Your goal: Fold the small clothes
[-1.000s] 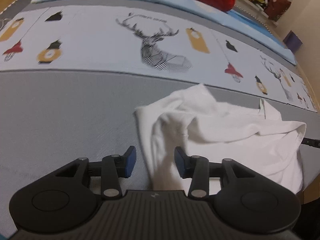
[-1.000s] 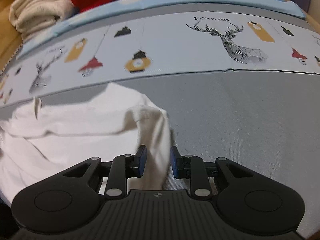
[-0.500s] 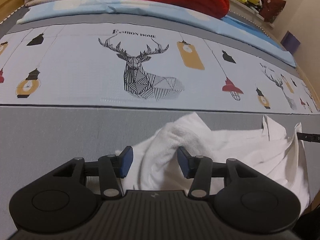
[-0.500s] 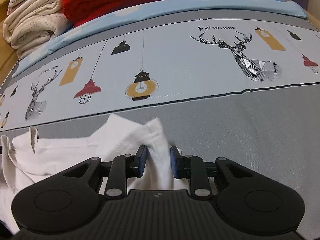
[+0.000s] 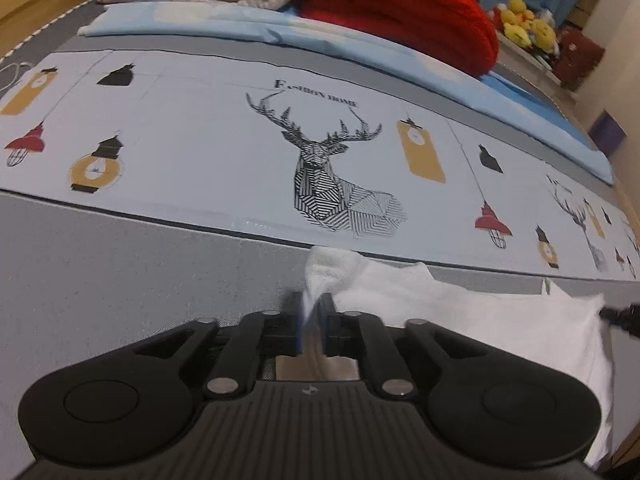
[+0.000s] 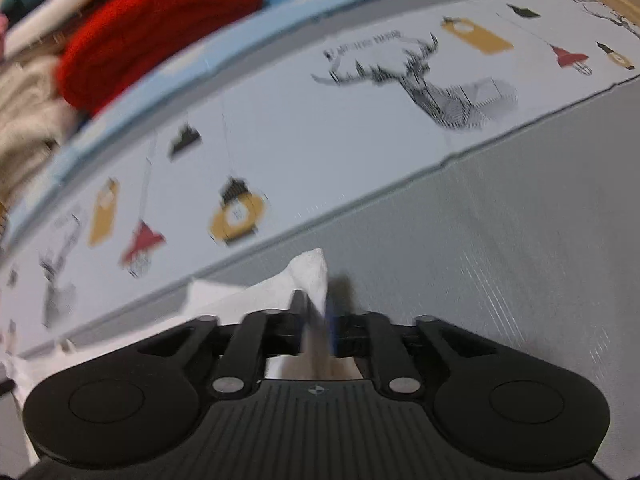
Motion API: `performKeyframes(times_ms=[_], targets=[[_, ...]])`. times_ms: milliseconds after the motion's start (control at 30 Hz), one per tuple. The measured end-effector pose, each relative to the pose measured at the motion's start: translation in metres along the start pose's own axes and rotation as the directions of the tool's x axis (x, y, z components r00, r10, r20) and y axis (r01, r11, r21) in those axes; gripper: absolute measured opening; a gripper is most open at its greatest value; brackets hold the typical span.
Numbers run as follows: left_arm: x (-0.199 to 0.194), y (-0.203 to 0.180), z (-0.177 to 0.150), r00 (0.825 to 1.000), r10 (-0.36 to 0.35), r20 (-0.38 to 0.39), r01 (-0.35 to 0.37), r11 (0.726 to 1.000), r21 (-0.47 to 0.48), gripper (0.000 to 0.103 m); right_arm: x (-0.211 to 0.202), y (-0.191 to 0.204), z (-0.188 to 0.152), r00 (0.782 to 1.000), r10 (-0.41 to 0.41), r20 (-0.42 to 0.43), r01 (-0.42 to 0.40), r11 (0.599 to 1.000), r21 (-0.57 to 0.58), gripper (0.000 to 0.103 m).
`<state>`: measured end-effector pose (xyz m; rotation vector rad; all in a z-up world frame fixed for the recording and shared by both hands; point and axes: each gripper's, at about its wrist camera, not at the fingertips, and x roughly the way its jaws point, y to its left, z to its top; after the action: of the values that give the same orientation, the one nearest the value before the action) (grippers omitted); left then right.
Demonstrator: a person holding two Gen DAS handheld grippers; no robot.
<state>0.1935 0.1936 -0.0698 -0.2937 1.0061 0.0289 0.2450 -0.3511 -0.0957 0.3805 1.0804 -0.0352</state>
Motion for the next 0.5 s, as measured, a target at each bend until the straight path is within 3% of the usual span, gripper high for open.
performKeyframes(times_ms=[33, 67, 200, 233, 267, 300, 333, 400, 500], targets=[[0.000, 0.002, 0.000, 1.000, -0.013, -0.006, 0.013, 0.999, -0.030, 0.034, 0.000, 0.000, -0.002, 1.000, -0.002, -0.005, 0.002, 1.000, 0.004, 0.027], [0.000, 0.007, -0.001, 0.999, -0.028, -0.016, 0.027, 0.998, -0.063, 0.038, -0.001, 0.000, -0.004, 1.000, 0.002, -0.008, -0.002, 1.000, 0.006, 0.028], [0.008, 0.009, -0.010, 0.994, -0.063, -0.092, 0.054, 0.994, -0.097, 0.040, -0.002, 0.003, -0.009, 1.000, 0.019, -0.021, -0.020, 1.000, -0.024, 0.029], [0.010, 0.006, -0.013, 0.993, -0.057, -0.104, 0.048, 0.995, -0.082, 0.040, -0.003, 0.005, -0.011, 1.000, 0.020, -0.019, -0.021, 0.999, -0.042, 0.026], [0.012, 0.003, -0.014, 0.993, -0.051, -0.110, 0.044, 0.997, -0.065, 0.040, -0.003, 0.006, -0.013, 1.000, 0.026, -0.016, -0.027, 0.998, -0.058, 0.006], [0.014, 0.001, -0.016, 0.992, -0.045, -0.115, 0.040, 0.998, -0.046, 0.038, -0.005, 0.007, -0.013, 1.000, 0.029, -0.009, -0.030, 0.997, -0.072, 0.003], [0.015, -0.002, -0.017, 0.993, -0.040, -0.114, 0.037, 0.999, -0.023, 0.007, -0.010, 0.009, -0.013, 0.999, 0.031, 0.019, -0.029, 0.996, -0.080, 0.003], [0.008, -0.003, -0.015, 0.998, -0.023, -0.059, 0.023, 1.000, -0.008, 0.006, -0.024, 0.010, -0.010, 0.992, 0.057, 0.110, -0.050, 0.997, -0.067, 0.003], [-0.018, 0.000, -0.007, 0.992, -0.050, 0.117, 0.055, 0.998, -0.038, 0.006, -0.045, 0.008, -0.005, 0.965, 0.096, 0.243, -0.090, 0.995, -0.036, 0.003]])
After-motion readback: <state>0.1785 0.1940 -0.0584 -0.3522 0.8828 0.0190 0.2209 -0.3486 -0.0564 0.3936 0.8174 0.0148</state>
